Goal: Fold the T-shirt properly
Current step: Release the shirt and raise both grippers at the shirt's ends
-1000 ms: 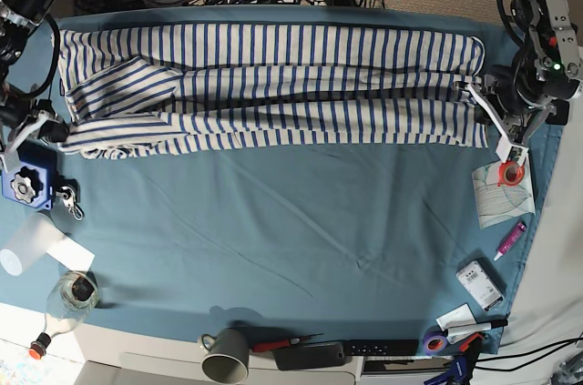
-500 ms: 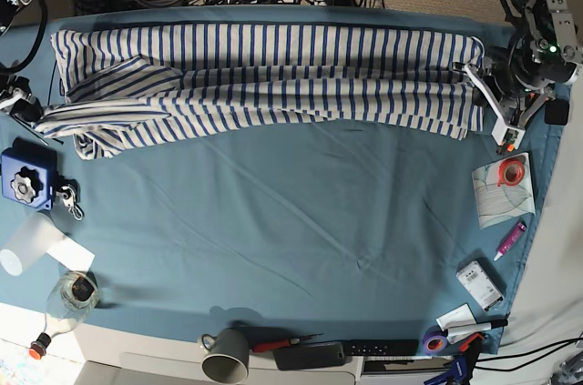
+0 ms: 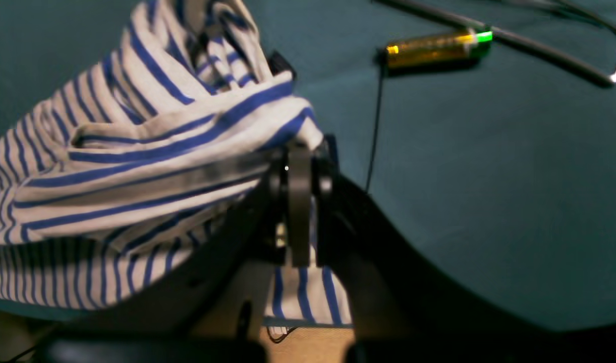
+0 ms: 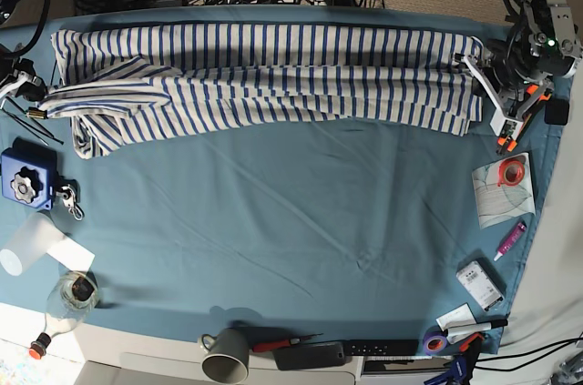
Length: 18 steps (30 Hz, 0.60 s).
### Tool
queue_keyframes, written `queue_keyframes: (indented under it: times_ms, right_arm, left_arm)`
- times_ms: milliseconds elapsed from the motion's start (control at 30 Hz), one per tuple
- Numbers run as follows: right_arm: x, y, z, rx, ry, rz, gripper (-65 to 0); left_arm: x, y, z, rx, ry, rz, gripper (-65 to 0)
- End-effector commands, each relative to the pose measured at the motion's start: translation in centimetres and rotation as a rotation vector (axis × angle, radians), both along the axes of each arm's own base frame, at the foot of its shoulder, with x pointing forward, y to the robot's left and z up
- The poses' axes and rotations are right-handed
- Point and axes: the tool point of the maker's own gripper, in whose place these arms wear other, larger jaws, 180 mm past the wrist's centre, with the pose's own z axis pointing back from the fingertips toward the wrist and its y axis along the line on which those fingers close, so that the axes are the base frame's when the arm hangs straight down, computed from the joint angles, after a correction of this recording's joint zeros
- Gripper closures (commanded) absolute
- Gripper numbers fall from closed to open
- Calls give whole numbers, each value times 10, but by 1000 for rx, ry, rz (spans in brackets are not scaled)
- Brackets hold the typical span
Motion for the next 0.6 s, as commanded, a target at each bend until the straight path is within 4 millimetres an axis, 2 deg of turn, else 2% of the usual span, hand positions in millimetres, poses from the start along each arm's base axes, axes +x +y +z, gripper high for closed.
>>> queue_keyframes:
  times_ms: [0,300,367,433,500,567]
  right_arm:
    - [8,-11,19,-49,-43,3,0]
    - [21,6,33,23,-152,59,0]
    - [21,6,33,22,-152,62,-2]
    - [21,6,33,22,-152,61,-66]
    - [19,6,32,22,-146,61,-121]
    - [16,6,29,22,-133,61,-158]
  left_arm:
    - [1,8,5,37,-14,4,0]
    - [-12,8,-2,48,21,-23,-14]
    - [-12,8,-2,49,21,-25,-122]
    - [-13,8,-2,49,22,-24,-212]
    - [-16,8,-4,49,30,-25,-254]
    - [-21,8,-7,49,44,-25,-259]
